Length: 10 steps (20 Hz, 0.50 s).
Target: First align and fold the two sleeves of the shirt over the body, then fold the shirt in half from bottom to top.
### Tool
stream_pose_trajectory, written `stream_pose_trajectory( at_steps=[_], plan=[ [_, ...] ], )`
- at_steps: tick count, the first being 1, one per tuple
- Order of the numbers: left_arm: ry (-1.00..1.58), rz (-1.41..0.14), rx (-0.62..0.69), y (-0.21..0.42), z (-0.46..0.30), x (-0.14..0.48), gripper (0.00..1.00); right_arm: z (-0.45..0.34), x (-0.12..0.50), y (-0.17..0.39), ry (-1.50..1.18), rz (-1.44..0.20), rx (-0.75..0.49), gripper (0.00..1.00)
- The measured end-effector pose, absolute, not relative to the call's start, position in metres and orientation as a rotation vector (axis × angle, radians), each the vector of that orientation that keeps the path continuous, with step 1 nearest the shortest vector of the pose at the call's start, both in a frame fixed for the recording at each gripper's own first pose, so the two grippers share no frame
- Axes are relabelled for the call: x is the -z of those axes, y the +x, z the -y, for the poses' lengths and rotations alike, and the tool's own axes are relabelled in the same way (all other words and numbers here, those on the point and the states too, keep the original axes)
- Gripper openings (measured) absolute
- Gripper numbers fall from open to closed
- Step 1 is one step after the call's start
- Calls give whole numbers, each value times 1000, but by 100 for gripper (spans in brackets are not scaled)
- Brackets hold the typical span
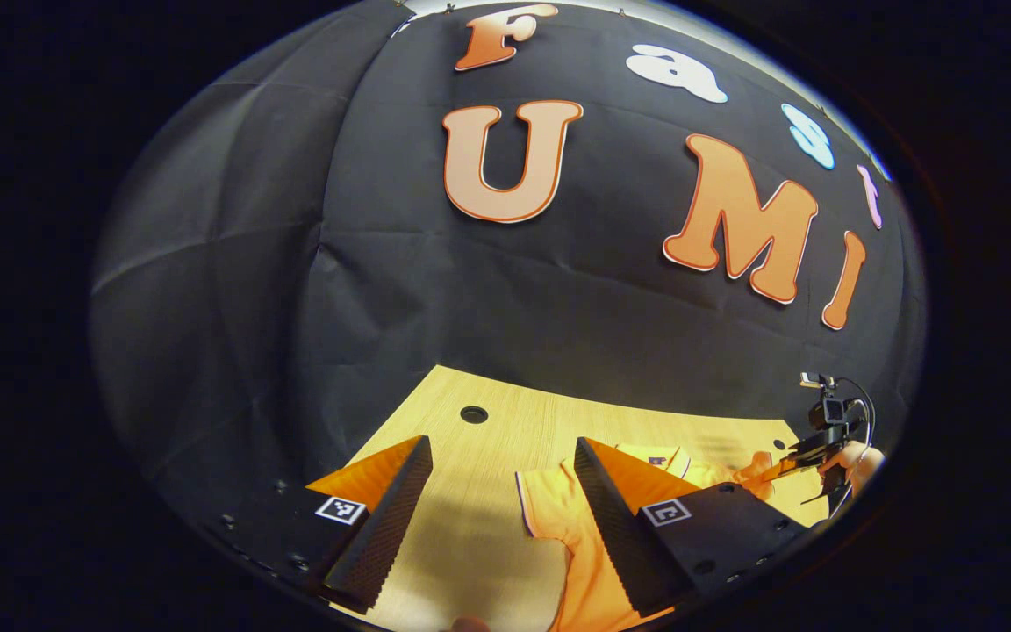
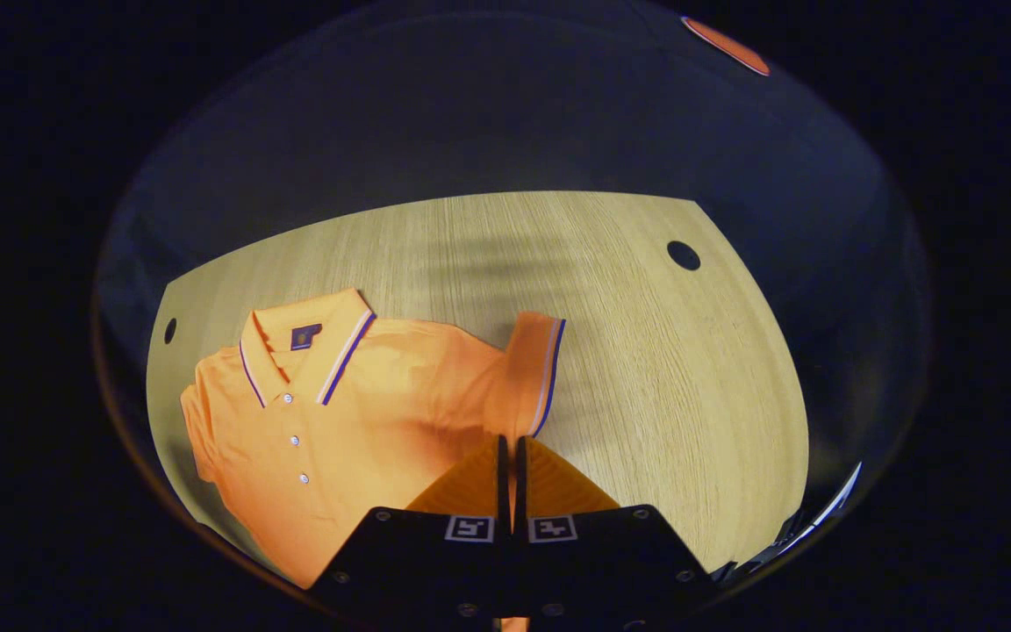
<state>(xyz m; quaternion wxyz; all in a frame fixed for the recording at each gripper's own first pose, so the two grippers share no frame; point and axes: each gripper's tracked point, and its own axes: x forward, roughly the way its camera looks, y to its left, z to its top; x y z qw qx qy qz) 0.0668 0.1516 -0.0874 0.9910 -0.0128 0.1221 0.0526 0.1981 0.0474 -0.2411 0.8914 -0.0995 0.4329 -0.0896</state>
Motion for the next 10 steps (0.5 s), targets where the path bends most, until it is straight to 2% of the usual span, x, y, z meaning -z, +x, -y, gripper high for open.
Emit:
stream_pose_trajectory(
  at_steps=[10],
  plan=[
    [-48,-262,-97,49,-197,93,98,-176,255,173,-303,-901,24,1]
  ],
)
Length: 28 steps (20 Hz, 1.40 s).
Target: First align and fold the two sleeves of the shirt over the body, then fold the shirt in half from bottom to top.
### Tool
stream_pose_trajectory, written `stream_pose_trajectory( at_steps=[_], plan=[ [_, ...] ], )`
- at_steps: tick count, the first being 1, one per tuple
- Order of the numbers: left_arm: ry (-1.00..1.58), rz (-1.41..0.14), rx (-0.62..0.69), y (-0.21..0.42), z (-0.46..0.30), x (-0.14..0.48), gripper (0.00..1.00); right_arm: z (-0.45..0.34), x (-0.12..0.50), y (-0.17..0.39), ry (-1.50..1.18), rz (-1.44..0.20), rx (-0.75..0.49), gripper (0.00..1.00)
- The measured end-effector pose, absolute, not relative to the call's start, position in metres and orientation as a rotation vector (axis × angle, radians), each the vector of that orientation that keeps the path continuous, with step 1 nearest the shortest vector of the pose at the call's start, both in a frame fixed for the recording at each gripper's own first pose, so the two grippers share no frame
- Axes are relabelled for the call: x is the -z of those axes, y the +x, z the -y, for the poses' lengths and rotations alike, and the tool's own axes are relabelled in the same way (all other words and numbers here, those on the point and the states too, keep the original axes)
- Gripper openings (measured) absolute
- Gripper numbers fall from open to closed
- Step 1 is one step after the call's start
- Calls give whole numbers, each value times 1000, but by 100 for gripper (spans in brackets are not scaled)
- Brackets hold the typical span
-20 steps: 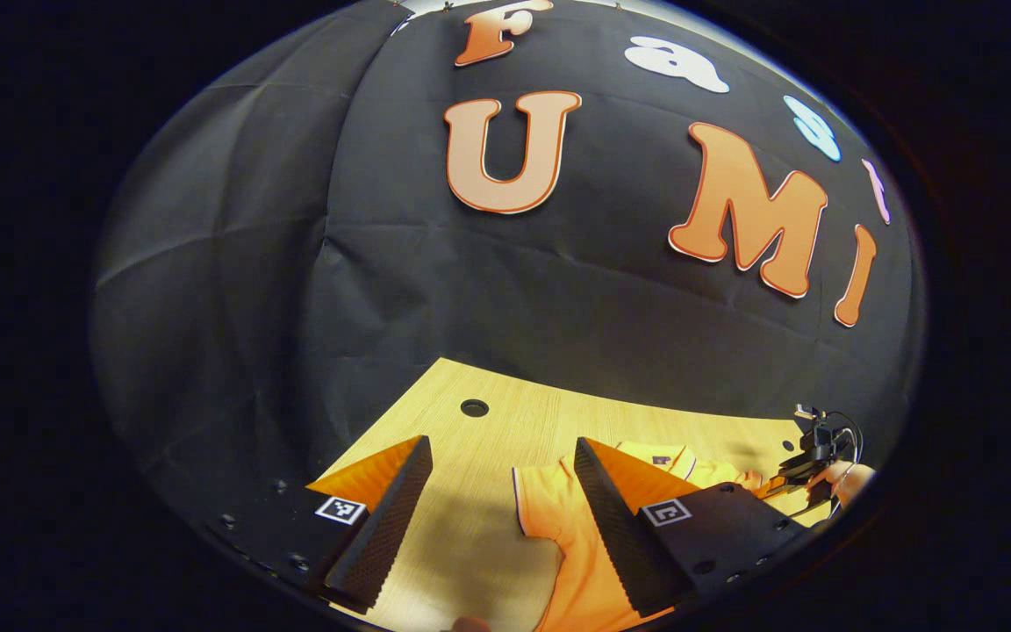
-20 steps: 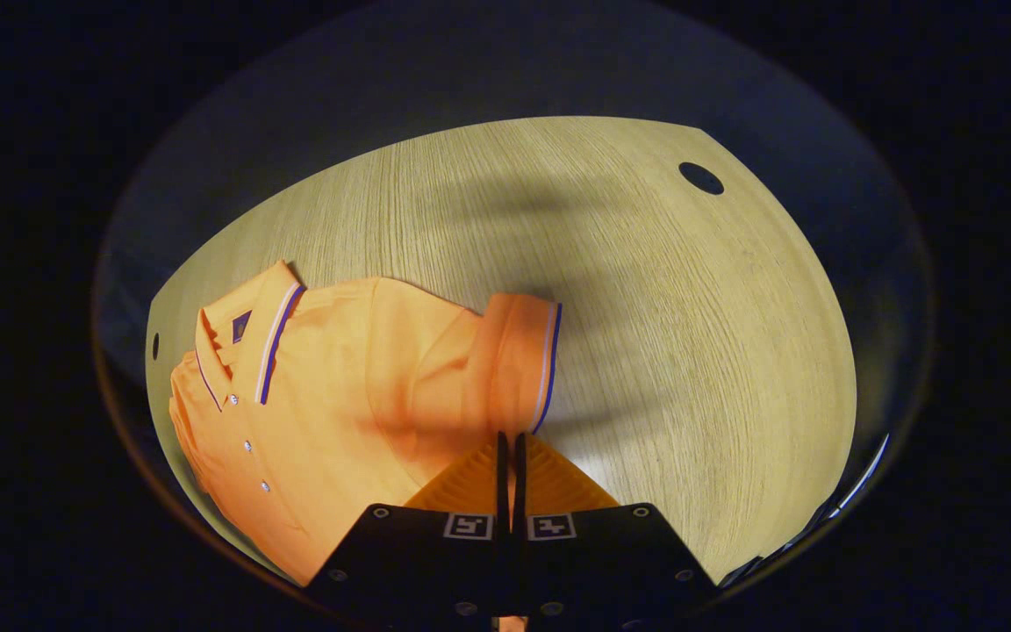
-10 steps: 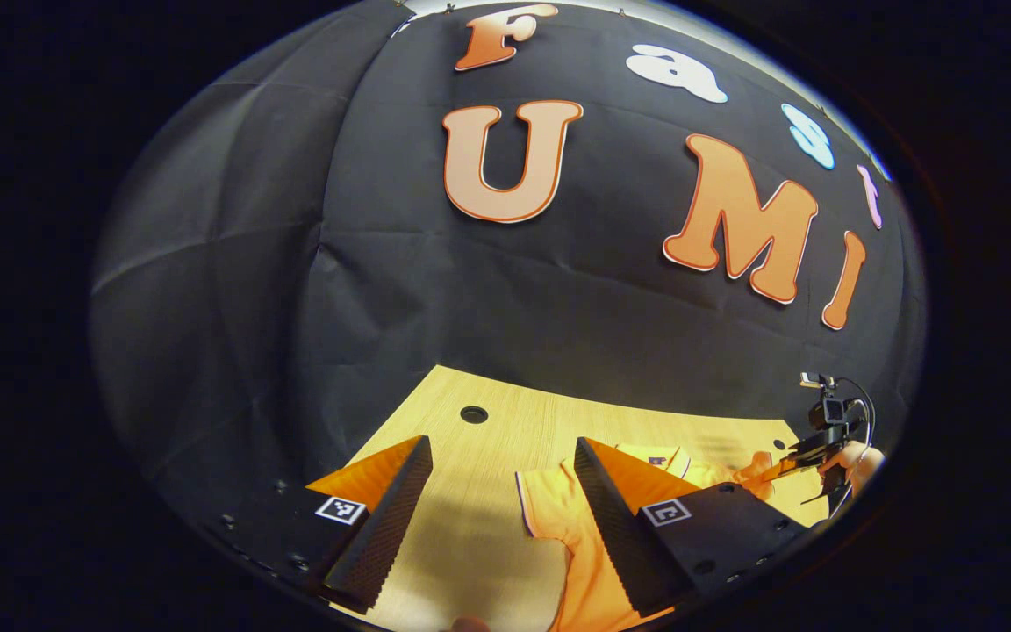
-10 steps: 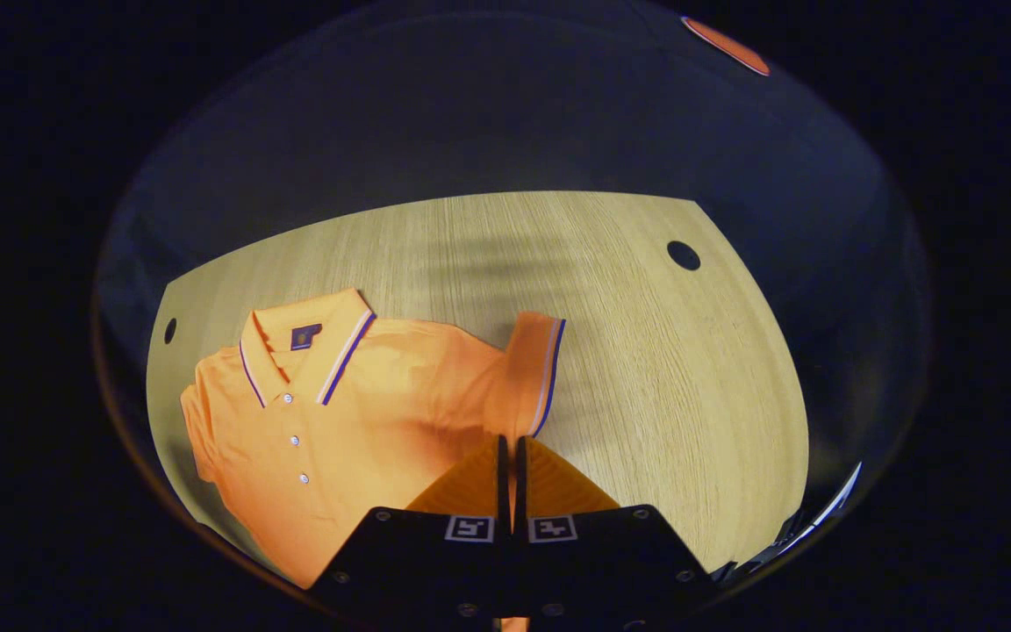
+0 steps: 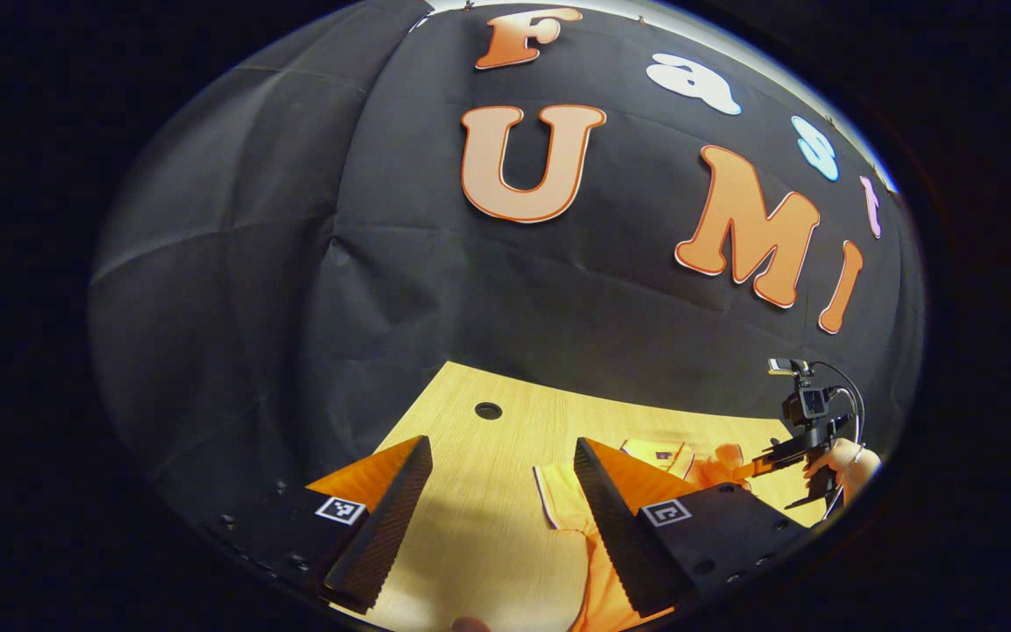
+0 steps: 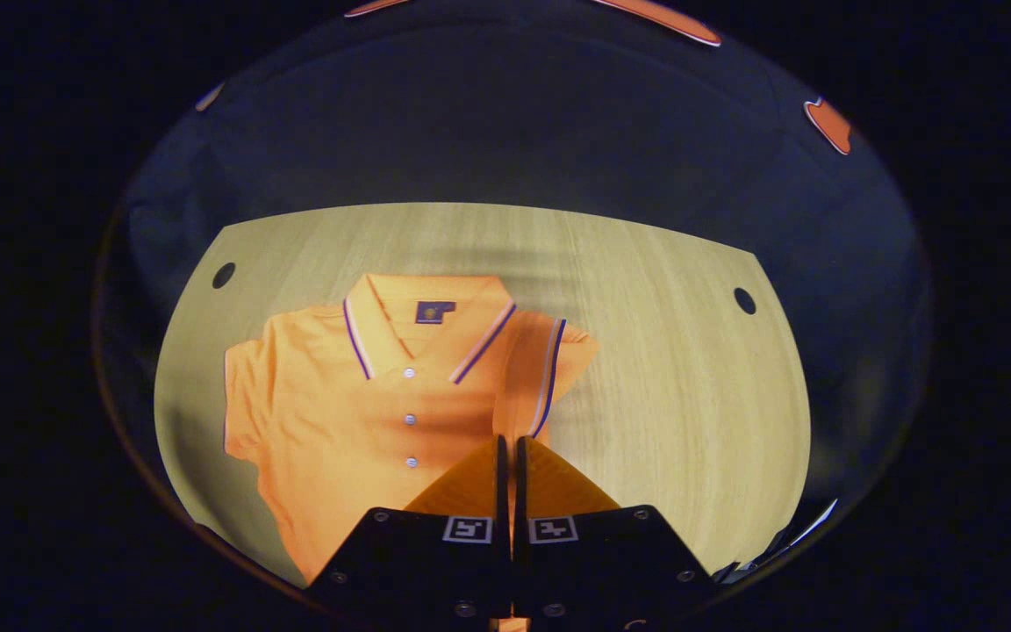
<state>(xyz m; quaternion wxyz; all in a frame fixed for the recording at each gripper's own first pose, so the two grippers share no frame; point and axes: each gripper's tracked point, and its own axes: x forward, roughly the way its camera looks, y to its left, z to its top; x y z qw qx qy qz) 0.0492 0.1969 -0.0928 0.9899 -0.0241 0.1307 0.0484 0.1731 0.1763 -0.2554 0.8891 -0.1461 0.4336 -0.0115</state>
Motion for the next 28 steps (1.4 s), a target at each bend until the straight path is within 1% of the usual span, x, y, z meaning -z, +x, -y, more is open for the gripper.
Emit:
stream_pose_trajectory(
  at_steps=[3,4,5,6,7,8,9,10,11,14,15,17,19,20,21,23,26,27,28],
  plan=[
    [-59,-269,-102,47,-206,95,98,-201,264,166,-295,-922,-27,4],
    [-62,-271,-103,47,-207,96,98,-213,266,164,-274,-930,-64,7],
    [-65,-275,-102,47,-209,98,98,-223,272,163,-258,-936,-94,18],
    [-69,-282,-103,44,-212,102,98,-233,270,158,-239,-940,-123,25],
    [-73,-292,-103,45,-213,105,98,-240,270,157,-225,-935,-143,44],
    [-81,-304,-102,45,-211,108,98,-243,268,157,-214,-925,-152,53],
    [-90,-315,-100,46,-210,111,98,-243,266,159,-199,-914,-155,84],
    [-99,-326,-96,49,-206,115,98,-243,264,158,-181,-913,-154,94],
    [-107,-337,-93,51,-202,117,98,-241,262,158,-163,-912,-152,100],
    [-119,-373,-73,57,-187,126,98,-231,248,160,-146,-872,-157,99],
    [-124,-407,-67,58,-181,133,96,-231,243,160,-134,-851,-171,99],
    [-151,-482,-47,64,-168,149,98,-225,232,158,-130,-826,-188,99],
    [-176,-553,-32,73,-157,164,98,-219,222,155,-136,-809,-202,99],
    [-201,-589,-19,76,-152,175,96,-218,218,152,-132,-797,-210,99],
    [-230,-629,-10,82,-145,181,98,-215,211,150,-125,-788,-220,99],
    [-277,-697,2,99,-128,192,98,-211,199,143,-111,-774,-238,99],
    [-288,-831,-8,122,-120,225,98,-200,185,133,-98,-751,-261,99],
    [-286,-881,-10,128,-118,237,100,-196,181,131,-93,-745,-269,98],
    [-293,-925,-12,134,-113,246,98,-192,177,127,-85,-742,-276,99]
  ],
)
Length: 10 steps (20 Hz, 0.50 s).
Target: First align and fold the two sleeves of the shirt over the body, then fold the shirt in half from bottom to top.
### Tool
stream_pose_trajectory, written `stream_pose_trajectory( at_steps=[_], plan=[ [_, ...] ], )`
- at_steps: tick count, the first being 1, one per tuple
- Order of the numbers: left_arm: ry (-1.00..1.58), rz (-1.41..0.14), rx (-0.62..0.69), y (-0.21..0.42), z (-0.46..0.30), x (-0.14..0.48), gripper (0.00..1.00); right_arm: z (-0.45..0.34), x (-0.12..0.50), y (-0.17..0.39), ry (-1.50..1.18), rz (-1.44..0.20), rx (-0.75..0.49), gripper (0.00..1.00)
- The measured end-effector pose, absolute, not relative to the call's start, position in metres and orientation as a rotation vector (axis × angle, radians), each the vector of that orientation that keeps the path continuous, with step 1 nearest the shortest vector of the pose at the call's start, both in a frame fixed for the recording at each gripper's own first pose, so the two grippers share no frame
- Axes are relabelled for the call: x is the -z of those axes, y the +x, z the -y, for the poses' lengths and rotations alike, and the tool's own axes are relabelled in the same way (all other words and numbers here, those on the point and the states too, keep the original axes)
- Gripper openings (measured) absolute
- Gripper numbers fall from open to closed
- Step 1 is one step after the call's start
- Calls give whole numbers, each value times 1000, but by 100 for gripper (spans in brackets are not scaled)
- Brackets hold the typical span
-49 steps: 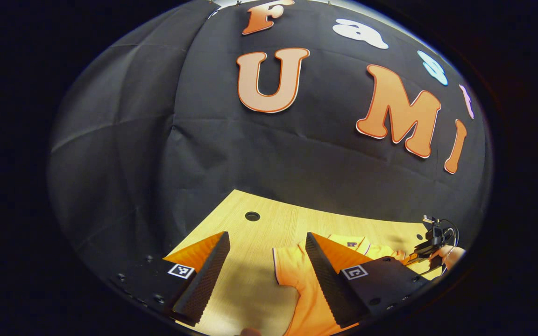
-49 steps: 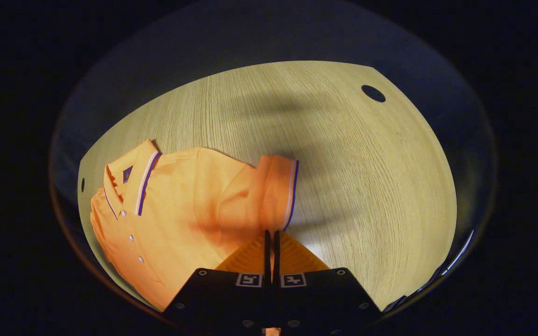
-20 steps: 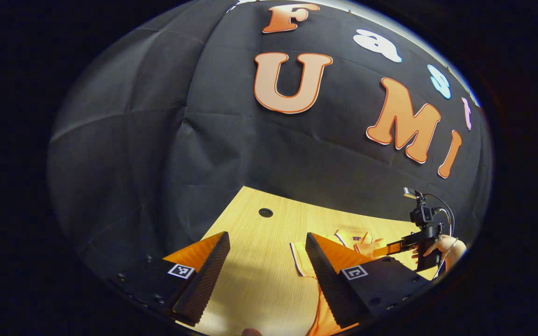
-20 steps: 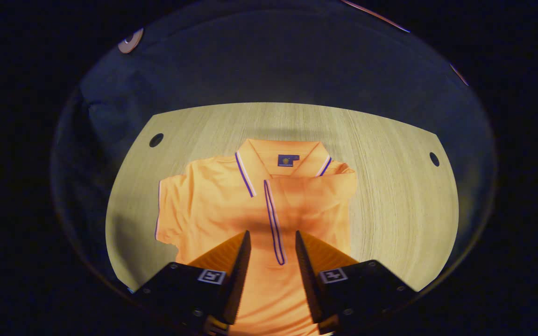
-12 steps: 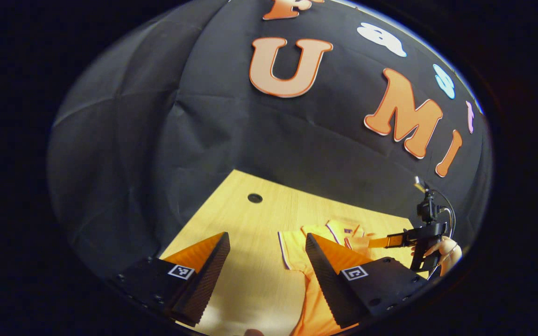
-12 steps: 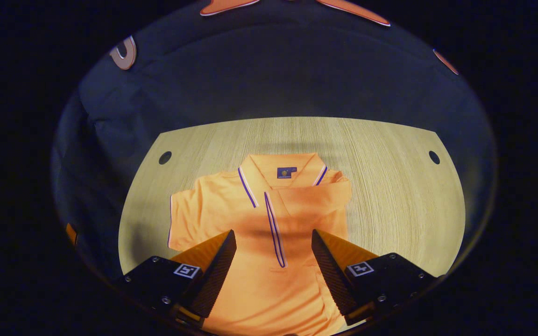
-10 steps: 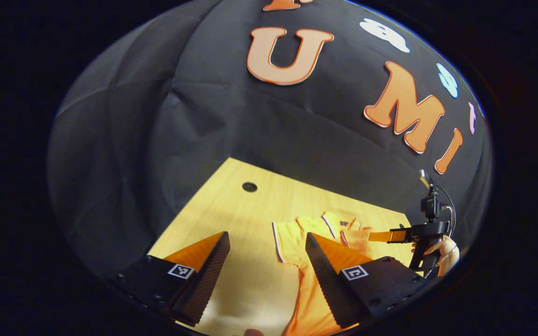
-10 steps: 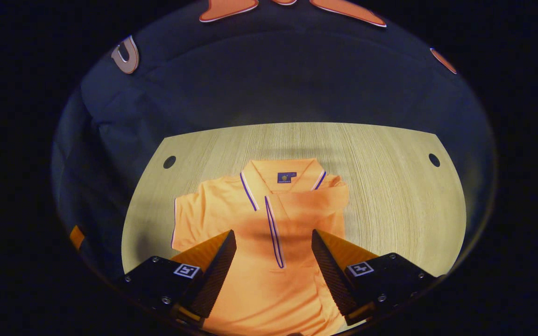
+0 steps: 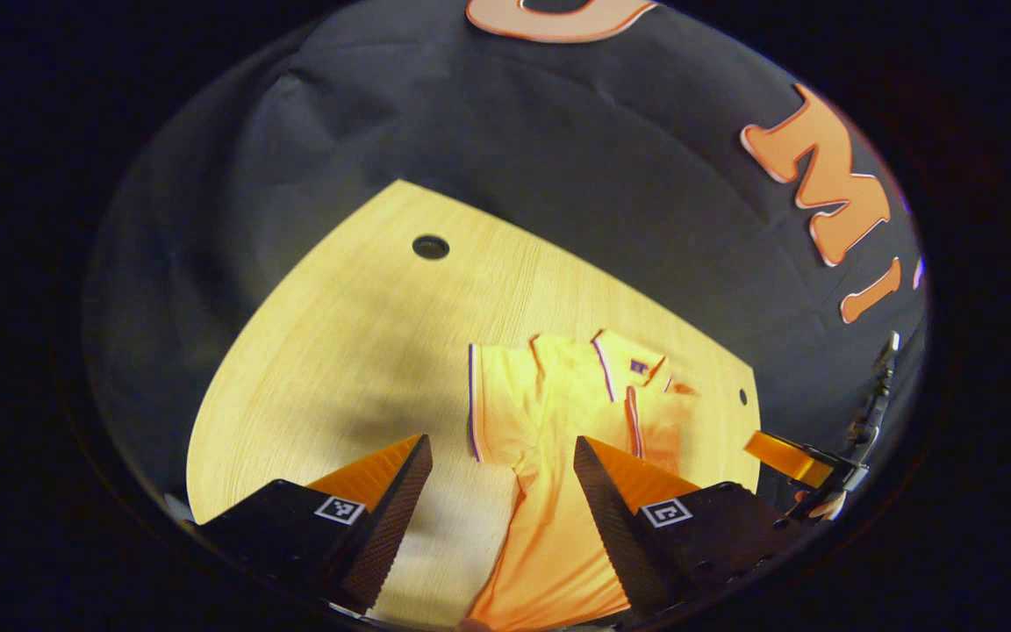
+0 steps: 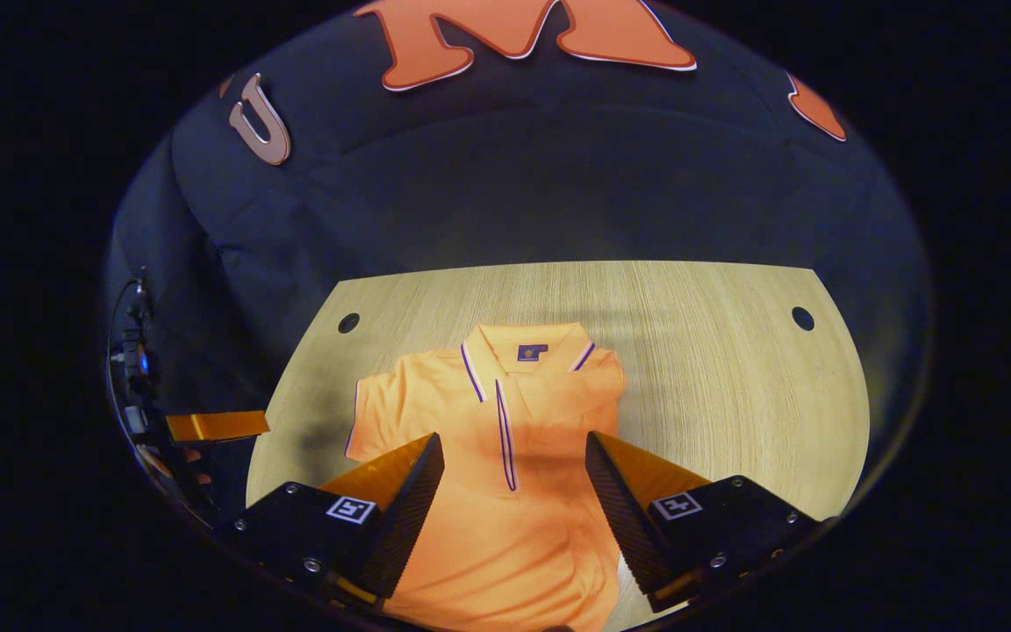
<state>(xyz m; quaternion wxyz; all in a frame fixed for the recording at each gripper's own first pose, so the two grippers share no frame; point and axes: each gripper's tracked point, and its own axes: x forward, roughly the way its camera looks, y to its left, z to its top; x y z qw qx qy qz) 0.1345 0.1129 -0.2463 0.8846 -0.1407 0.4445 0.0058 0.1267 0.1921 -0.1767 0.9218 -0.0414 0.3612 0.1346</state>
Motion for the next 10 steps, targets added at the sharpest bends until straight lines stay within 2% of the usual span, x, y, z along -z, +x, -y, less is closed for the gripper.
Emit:
stream_pose_trajectory(
  at_steps=[2,4,5,10],
  plan=[
    [-326,-998,-10,145,-101,270,96,-180,173,121,-71,-740,-283,99],
    [-315,-1046,-30,159,-98,292,98,-165,173,116,-67,-739,-281,98],
    [-280,-1053,-45,169,-101,301,96,-158,173,114,-63,-741,-283,99],
    [-102,-1143,-143,196,-118,341,98,-120,178,108,-7,-768,-273,99]
  ],
)
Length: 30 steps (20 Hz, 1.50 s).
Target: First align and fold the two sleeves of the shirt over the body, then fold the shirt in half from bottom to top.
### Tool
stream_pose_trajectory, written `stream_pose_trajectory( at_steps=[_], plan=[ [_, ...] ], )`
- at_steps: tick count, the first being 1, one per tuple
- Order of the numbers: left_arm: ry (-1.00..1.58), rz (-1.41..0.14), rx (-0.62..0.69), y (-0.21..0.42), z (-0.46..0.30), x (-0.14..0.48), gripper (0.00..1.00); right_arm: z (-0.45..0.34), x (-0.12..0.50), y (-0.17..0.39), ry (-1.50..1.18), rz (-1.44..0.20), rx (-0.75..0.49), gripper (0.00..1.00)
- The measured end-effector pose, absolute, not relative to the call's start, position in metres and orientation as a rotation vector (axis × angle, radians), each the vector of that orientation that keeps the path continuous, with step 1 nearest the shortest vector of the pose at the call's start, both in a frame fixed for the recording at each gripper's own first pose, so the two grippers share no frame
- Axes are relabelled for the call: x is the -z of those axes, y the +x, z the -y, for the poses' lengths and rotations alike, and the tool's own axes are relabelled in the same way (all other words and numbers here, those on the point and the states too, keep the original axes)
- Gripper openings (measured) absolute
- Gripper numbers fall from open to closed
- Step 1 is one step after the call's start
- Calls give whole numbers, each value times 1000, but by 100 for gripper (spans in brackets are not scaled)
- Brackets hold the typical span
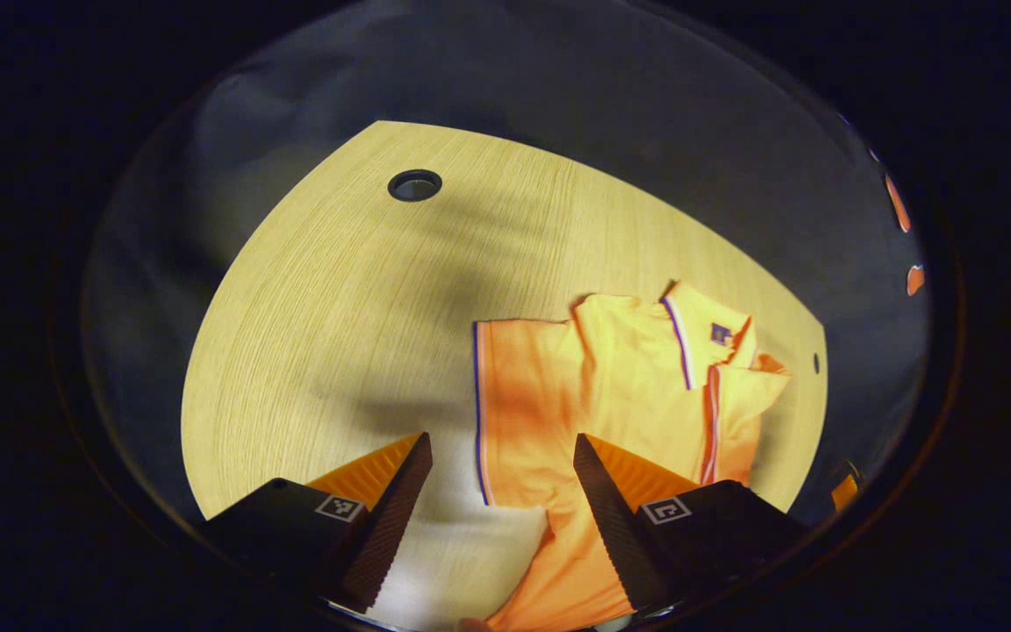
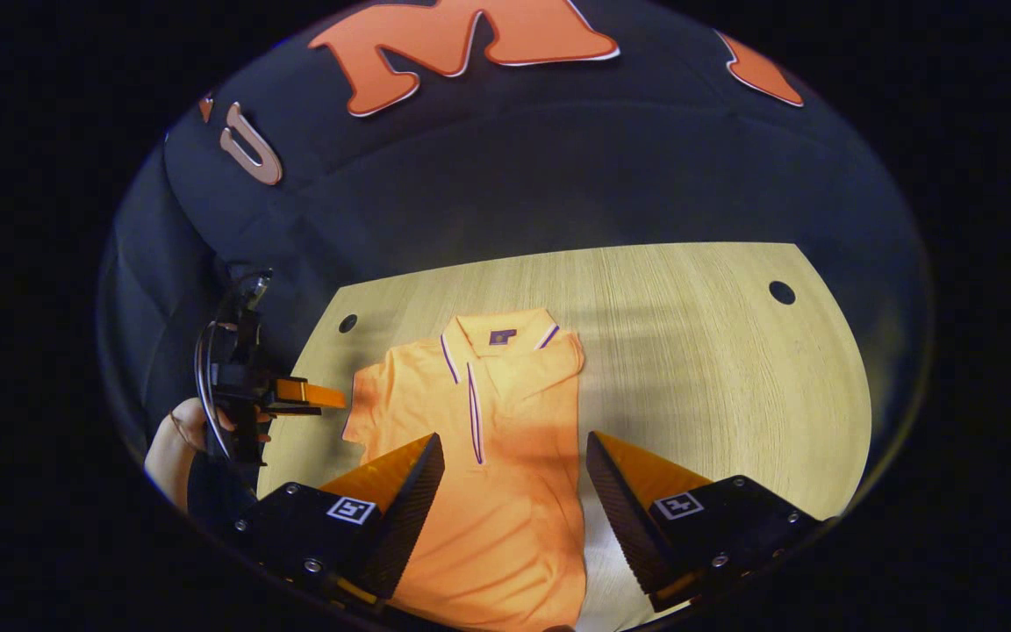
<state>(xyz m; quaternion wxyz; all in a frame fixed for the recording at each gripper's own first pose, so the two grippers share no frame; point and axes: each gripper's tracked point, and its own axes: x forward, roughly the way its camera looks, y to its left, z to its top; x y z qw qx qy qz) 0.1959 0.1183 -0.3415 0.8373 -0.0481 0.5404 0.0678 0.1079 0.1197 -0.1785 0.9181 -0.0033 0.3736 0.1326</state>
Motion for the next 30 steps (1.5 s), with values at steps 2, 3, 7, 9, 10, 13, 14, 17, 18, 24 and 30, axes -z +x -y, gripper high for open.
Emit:
stream_pose_trajectory(
  at_steps=[2,3,7,9,10,13,14,17,18,24,30],
  plan=[
    [-21,-1185,-167,200,-124,351,98,-102,185,110,5,-782,-257,99],
    [37,-1194,-178,203,-128,355,99,-93,187,111,10,-790,-250,99],
    [134,-1220,-223,214,-133,368,99,-76,195,116,64,-813,-243,99],
    [103,-1209,-232,214,-129,367,98,-69,198,116,83,-822,-242,99],
    [97,-1220,-226,214,-130,372,96,-66,199,117,92,-827,-242,99],
    [45,-1213,-222,213,-125,374,92,-62,202,118,120,-835,-244,99],
    [45,-1221,-219,210,-122,375,86,-63,203,116,132,-838,-249,99],
    [68,-1252,-189,206,-114,376,30,-65,203,113,153,-845,-266,99],
    [87,-1251,-165,205,-111,377,8,-67,204,114,153,-843,-270,99],
    [183,-1114,-101,220,-94,344,1,-54,203,114,146,-830,-258,99],
    [217,-1074,-107,213,-72,309,1,-49,197,113,164,-821,-278,99]
  ],
)
